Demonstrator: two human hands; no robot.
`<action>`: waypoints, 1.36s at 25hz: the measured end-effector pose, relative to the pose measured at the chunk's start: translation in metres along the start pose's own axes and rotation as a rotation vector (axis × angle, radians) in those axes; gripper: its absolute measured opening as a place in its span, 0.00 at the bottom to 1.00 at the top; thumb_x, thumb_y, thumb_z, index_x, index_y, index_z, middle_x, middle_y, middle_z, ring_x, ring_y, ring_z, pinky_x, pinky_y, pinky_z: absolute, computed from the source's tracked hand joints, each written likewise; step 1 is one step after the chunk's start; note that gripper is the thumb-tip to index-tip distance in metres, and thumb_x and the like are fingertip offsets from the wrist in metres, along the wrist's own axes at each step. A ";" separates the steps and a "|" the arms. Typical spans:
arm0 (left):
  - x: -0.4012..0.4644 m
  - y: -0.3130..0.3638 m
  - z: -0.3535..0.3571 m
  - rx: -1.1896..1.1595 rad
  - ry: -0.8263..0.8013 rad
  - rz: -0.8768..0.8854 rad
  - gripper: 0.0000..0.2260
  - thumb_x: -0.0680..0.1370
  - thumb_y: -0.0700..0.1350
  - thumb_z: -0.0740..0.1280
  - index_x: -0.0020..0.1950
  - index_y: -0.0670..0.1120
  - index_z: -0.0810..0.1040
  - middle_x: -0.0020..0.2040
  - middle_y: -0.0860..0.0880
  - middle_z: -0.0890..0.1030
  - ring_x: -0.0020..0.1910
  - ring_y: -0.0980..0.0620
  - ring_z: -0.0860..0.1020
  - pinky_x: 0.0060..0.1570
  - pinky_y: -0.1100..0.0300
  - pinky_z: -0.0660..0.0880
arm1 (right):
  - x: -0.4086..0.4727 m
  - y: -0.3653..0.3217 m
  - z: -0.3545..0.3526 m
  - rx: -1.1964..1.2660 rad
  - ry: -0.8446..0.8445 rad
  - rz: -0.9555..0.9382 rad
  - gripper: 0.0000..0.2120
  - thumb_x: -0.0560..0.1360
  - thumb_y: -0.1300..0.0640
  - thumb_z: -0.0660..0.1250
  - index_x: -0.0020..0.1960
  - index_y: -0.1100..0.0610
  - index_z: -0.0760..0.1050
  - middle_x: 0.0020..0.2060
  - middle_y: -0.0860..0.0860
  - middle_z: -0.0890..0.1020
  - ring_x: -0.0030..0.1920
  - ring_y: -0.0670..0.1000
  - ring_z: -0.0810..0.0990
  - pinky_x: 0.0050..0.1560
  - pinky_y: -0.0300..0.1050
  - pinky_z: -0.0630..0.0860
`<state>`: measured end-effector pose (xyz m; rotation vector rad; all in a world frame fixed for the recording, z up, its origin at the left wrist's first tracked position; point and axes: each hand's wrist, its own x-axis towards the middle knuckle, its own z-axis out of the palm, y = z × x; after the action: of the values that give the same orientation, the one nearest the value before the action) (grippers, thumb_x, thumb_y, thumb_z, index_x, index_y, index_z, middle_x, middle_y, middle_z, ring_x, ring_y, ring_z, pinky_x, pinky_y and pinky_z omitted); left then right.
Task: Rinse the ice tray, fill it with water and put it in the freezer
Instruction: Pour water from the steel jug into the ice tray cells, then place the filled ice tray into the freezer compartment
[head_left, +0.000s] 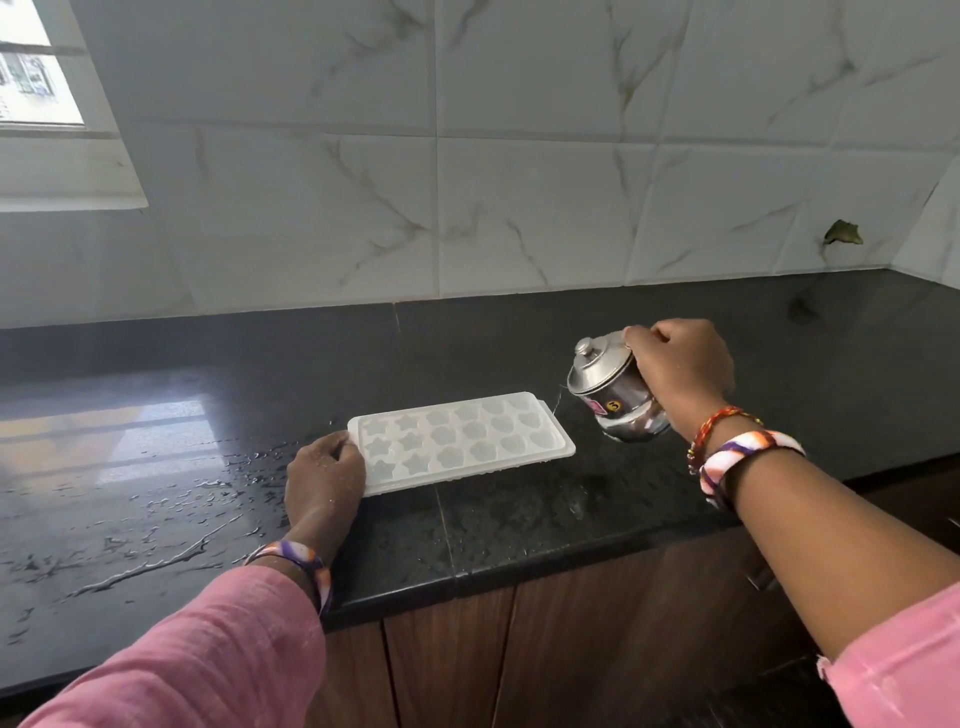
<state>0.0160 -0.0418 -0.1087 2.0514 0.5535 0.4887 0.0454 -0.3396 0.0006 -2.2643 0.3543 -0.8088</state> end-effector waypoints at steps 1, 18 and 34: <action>0.000 0.000 0.000 0.000 0.001 0.001 0.12 0.78 0.44 0.61 0.49 0.42 0.83 0.50 0.40 0.83 0.44 0.43 0.76 0.46 0.54 0.71 | 0.000 0.005 0.004 0.119 0.004 0.133 0.17 0.71 0.51 0.64 0.33 0.65 0.75 0.29 0.55 0.75 0.32 0.56 0.73 0.33 0.43 0.69; 0.004 -0.004 0.004 0.090 -0.005 0.026 0.14 0.77 0.53 0.63 0.57 0.49 0.82 0.53 0.46 0.84 0.51 0.43 0.80 0.51 0.53 0.75 | -0.061 0.039 0.085 0.646 0.186 0.534 0.23 0.65 0.46 0.74 0.53 0.53 0.68 0.57 0.60 0.73 0.44 0.56 0.76 0.46 0.52 0.77; -0.084 0.007 -0.017 0.167 -0.544 0.273 0.34 0.52 0.68 0.73 0.54 0.55 0.76 0.49 0.56 0.81 0.53 0.51 0.78 0.56 0.55 0.74 | -0.142 0.076 -0.031 0.204 -0.133 0.306 0.07 0.72 0.63 0.67 0.43 0.66 0.82 0.35 0.59 0.82 0.41 0.60 0.83 0.44 0.52 0.81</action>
<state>-0.0606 -0.0810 -0.1047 2.3083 -0.0138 0.0235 -0.0854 -0.3454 -0.0983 -1.9982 0.5167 -0.5082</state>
